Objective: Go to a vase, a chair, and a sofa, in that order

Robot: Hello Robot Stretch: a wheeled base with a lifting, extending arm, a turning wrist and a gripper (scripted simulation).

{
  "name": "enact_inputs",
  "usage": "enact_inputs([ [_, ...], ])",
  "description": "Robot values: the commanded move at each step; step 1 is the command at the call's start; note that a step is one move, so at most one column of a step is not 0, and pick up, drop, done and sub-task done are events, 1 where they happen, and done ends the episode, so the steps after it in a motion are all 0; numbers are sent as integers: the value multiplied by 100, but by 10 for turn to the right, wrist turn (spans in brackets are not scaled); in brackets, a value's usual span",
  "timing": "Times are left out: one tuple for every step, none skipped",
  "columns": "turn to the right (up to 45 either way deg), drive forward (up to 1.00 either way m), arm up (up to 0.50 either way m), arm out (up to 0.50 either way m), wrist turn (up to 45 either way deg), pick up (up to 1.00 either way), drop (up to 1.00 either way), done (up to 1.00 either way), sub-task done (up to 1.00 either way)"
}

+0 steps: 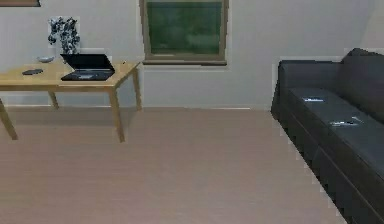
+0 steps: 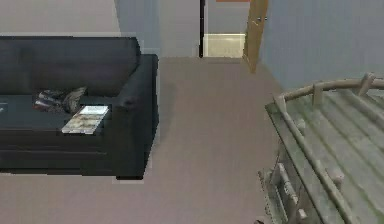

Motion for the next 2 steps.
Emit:
enact_inputs([
  [0, 20, 0, 0, 0, 0, 0, 0, 0],
  [-270, 0, 0, 0, 0, 0, 0, 0, 0],
])
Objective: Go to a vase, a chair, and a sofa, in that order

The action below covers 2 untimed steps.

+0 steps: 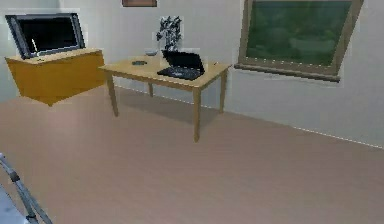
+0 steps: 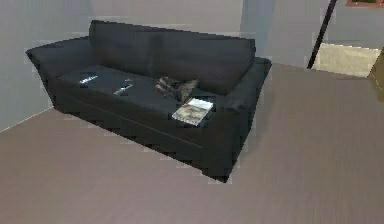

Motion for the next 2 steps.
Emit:
enact_inputs([
  [0, 100, 0, 0, 0, 0, 0, 0, 0],
  [-150, 0, 0, 0, 0, 0, 0, 0, 0],
])
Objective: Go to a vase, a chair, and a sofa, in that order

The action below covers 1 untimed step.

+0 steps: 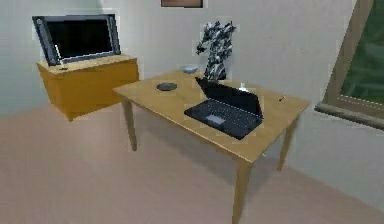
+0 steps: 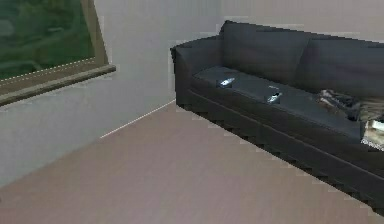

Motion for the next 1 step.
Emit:
enact_inputs([
  [0, 15, 0, 0, 0, 0, 0, 0, 0],
])
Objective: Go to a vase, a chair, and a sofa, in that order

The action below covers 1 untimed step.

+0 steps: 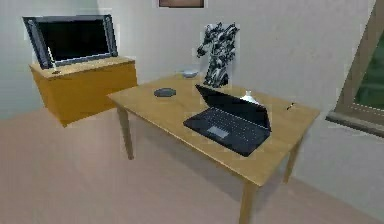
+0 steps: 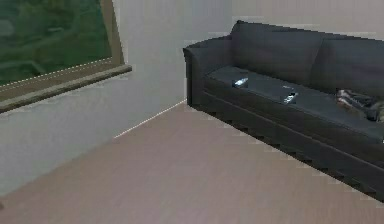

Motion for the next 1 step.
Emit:
enact_inputs([
  [-450, 0, 0, 0, 0, 0, 0, 0, 0],
])
